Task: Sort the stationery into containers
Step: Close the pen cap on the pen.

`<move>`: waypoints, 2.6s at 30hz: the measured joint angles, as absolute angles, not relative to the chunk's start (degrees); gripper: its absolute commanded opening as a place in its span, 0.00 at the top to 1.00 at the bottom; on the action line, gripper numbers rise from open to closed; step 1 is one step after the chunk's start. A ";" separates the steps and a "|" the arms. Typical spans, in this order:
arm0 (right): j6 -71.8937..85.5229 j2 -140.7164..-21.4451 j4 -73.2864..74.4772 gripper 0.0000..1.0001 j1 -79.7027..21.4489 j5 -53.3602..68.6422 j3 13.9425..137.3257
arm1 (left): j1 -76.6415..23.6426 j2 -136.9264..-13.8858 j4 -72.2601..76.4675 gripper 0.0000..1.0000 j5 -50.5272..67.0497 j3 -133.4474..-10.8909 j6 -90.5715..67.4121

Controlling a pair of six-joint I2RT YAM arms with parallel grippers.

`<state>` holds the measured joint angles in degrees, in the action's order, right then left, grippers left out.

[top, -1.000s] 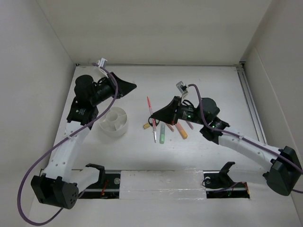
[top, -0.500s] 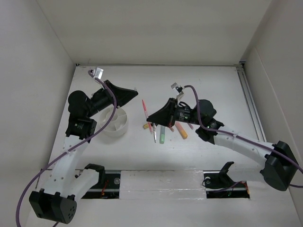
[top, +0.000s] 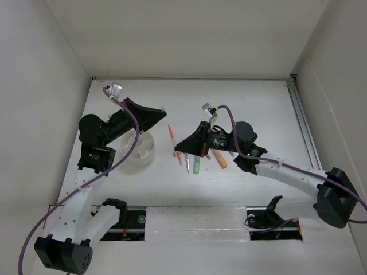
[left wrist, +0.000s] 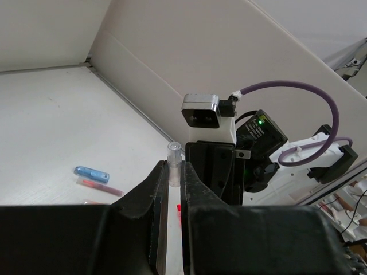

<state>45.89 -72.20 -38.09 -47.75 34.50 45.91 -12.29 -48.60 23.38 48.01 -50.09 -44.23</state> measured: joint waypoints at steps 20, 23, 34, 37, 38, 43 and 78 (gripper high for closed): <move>43.55 -73.43 -38.50 1.00 -47.79 34.54 47.00 | -12.29 -49.01 23.70 1.00 49.08 -49.30 -44.62; 43.22 -73.73 -39.03 1.00 -47.79 34.52 47.46 | -12.29 -49.06 23.70 1.00 49.12 -49.30 -44.64; 42.22 -75.16 -39.51 1.00 -47.83 34.24 48.34 | -12.29 -50.19 23.73 1.00 50.48 -49.23 -44.66; 42.04 -75.26 -39.48 1.00 -47.86 33.93 48.34 | -12.29 -50.19 23.73 1.00 50.85 -49.23 -44.66; 41.98 -75.26 -39.48 1.00 -47.88 33.80 48.34 | -12.29 -50.19 23.73 1.00 50.94 -49.23 -44.66; 41.54 -75.26 -39.46 1.00 -48.05 33.06 48.36 | -12.29 -50.19 23.73 1.00 51.03 -49.23 -44.66; 38.76 -75.64 -38.52 1.00 -48.10 30.74 49.45 | -7.03 -51.46 31.46 1.00 52.99 -46.83 -51.81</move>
